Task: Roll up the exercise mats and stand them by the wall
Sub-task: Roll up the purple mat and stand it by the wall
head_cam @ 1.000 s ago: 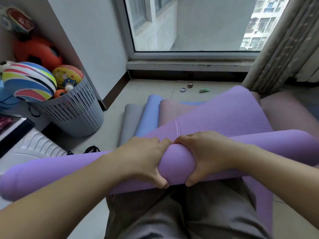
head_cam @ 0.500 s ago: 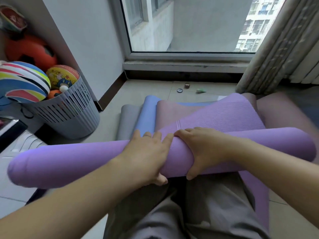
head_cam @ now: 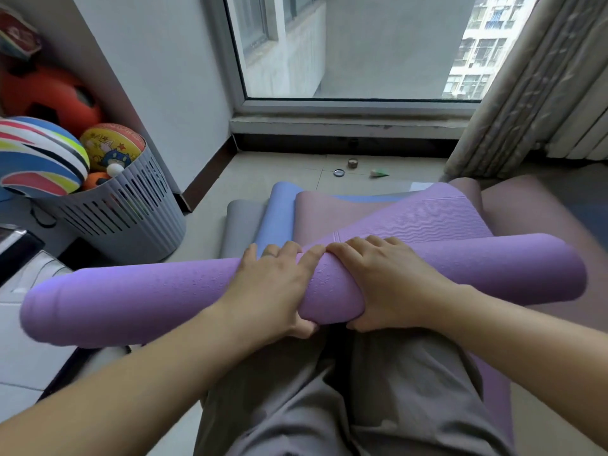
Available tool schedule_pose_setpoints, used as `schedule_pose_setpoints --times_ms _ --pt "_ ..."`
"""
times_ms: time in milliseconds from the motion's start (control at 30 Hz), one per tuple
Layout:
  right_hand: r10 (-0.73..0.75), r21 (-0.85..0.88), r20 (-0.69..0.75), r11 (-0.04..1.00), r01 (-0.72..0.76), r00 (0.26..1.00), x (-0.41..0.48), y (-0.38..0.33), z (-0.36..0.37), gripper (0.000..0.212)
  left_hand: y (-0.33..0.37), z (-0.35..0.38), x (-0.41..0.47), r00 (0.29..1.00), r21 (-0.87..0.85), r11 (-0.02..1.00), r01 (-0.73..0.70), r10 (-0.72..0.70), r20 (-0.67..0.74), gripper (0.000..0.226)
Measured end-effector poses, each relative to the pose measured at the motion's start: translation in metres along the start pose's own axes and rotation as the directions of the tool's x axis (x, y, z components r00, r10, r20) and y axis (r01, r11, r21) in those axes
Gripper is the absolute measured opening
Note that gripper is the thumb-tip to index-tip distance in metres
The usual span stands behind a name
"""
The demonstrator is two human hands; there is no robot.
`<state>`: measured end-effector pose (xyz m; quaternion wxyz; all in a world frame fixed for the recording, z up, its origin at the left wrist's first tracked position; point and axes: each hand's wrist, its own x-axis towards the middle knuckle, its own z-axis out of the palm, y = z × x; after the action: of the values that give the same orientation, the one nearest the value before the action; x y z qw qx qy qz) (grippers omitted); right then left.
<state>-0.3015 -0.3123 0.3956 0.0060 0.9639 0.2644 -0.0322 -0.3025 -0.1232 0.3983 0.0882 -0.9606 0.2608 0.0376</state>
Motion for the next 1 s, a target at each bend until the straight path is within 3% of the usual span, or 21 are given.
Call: schedule_pose_setpoints --times_ms 167,267,467,600,667,767,833,900,1000 --pt "0.003 -0.04 -0.035 0.999 -0.004 0.999 0.01 0.01 -0.034 0.089 -0.015 -0.032 0.01 0.993 -0.052 0.999 -0.005 -0.001 -0.121 0.094" --pt "-0.028 -0.024 0.025 0.999 0.028 0.999 0.008 0.013 -0.059 0.087 -0.015 -0.048 0.007 0.991 -0.117 0.992 -0.045 0.029 -0.131 0.088" --pt "-0.083 0.129 0.292 0.991 0.046 0.953 -0.013 0.005 -0.033 0.089 -0.003 -0.038 0.002 0.955 -0.268 0.954 -0.133 0.196 0.222 0.081" --pt "-0.055 0.315 0.394 0.946 -0.078 0.917 -0.009 0.017 -0.024 0.086 -0.011 -0.038 0.024 0.87 -0.423 0.906 -0.036 0.236 0.432 0.08" --pt "-0.042 0.28 0.345 0.958 -0.06 0.938 -0.015 0.017 -0.024 0.091 -0.013 -0.042 0.035 0.822 -0.443 0.897 0.003 0.25 0.512 0.081" --pt "-0.045 0.005 0.158 0.999 0.045 0.986 -0.032 -0.001 -0.017 0.107 -0.017 -0.046 0.048 0.78 -0.442 0.897 0.019 0.263 0.568 0.081" --pt "-0.031 -0.059 0.124 0.998 0.038 0.992 -0.033 -0.008 -0.009 0.11 -0.017 -0.047 0.051 0.764 -0.443 0.896 0.04 0.258 0.591 0.08" --pt "-0.006 -0.035 0.125 0.999 0.011 0.992 -0.027 -0.003 -0.006 0.103 -0.017 -0.047 0.05 0.773 -0.445 0.894 0.048 0.249 0.583 0.078" --pt "-0.001 0.117 0.179 0.993 -0.02 0.984 -0.013 0.013 -0.009 0.101 -0.012 -0.045 0.039 0.899 -0.382 0.924 0.007 0.161 0.408 0.083"
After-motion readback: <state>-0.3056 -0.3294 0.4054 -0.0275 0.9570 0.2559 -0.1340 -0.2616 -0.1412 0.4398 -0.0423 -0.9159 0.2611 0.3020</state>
